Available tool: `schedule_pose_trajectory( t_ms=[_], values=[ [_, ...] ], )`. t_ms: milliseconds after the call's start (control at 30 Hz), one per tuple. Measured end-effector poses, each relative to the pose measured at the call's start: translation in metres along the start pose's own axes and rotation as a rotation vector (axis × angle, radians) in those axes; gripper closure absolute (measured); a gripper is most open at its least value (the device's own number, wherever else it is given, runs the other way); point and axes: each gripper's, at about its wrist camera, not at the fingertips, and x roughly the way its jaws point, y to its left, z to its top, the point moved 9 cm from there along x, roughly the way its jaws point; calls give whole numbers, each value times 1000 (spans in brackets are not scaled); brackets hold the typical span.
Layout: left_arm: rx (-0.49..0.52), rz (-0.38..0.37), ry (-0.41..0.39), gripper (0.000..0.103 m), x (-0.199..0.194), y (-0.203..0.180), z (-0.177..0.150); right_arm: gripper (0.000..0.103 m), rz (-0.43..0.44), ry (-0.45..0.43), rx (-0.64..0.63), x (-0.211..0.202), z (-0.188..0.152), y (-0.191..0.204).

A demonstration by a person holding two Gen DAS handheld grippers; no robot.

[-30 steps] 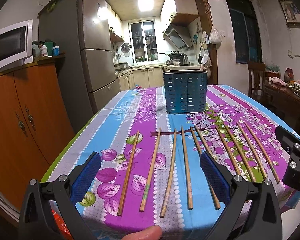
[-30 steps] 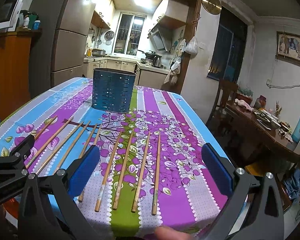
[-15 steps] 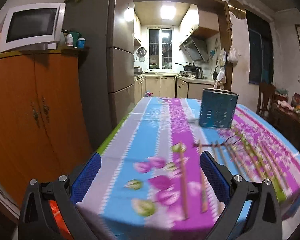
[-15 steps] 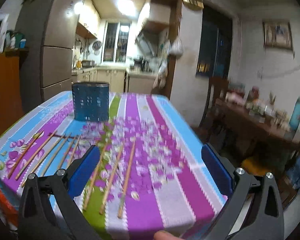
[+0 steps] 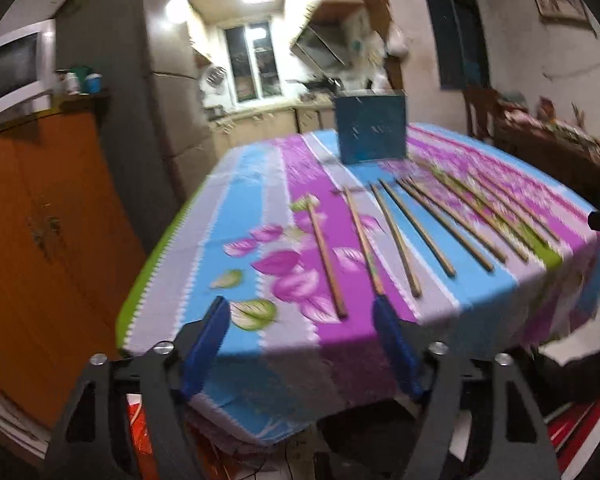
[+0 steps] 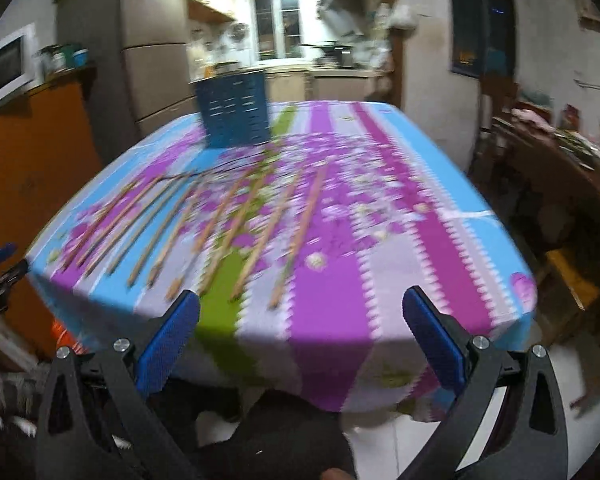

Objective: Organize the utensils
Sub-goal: 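Lower both open tools toward the chopsticks, each over one chopstick, then close the left tool on one chopstick while the right tool closes on another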

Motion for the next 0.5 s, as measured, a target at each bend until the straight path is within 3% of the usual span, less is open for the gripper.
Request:
schedule_pose_trajectory(
  t_ms=[100, 167, 200, 300, 500],
  values=[
    [25, -47, -2, 39, 11, -10, -4, 12, 7, -3, -25, 2, -10, 8],
    [21, -76, 4, 53, 16, -14, -3, 41, -18, -18, -37, 6, -9, 7],
    [7, -111, 16, 54, 21, -16, -4, 51, -31, -14, -39, 10, -8, 6],
    [13, -66, 38, 57, 35, -14, -9, 73, -32, 15, -53, 26, -9, 6],
    [14, -72, 55, 72, 51, -16, -12, 80, -20, 42, -71, 42, -11, 11]
  ],
)
